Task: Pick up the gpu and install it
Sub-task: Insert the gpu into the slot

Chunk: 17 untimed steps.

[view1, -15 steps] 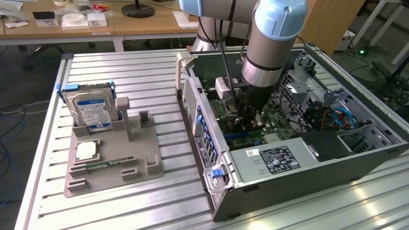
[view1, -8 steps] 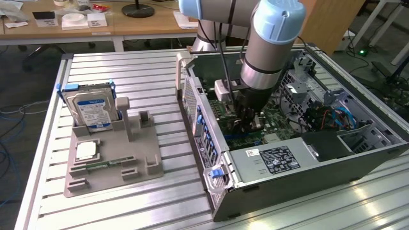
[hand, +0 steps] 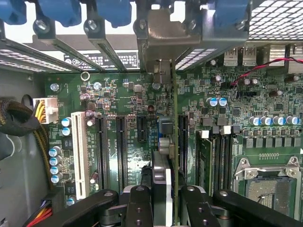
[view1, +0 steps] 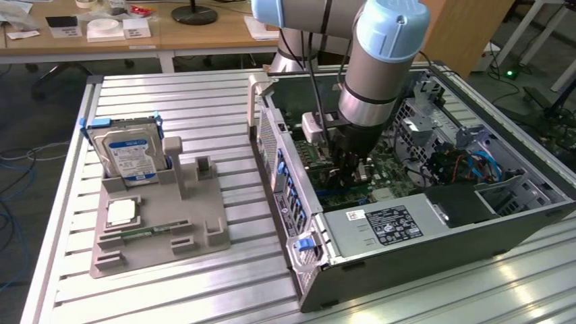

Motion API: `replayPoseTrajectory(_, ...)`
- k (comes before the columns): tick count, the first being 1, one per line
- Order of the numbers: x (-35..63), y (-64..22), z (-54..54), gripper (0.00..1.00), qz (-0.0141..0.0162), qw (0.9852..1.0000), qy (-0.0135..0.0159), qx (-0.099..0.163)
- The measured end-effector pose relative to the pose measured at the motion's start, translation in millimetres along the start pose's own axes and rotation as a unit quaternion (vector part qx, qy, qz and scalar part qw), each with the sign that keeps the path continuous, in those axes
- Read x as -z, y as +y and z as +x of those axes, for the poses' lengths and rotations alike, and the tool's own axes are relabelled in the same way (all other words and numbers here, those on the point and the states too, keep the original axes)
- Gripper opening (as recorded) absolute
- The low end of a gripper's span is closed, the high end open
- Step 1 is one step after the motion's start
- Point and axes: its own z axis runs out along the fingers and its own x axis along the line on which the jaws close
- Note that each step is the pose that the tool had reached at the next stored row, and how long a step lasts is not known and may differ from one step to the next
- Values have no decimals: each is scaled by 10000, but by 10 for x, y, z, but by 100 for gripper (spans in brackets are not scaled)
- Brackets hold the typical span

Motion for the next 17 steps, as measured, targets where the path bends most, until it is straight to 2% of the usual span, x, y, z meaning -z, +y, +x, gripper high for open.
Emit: replayPoseTrajectory(17, 10, 2, 0, 28, -1, 10000, 0, 0)
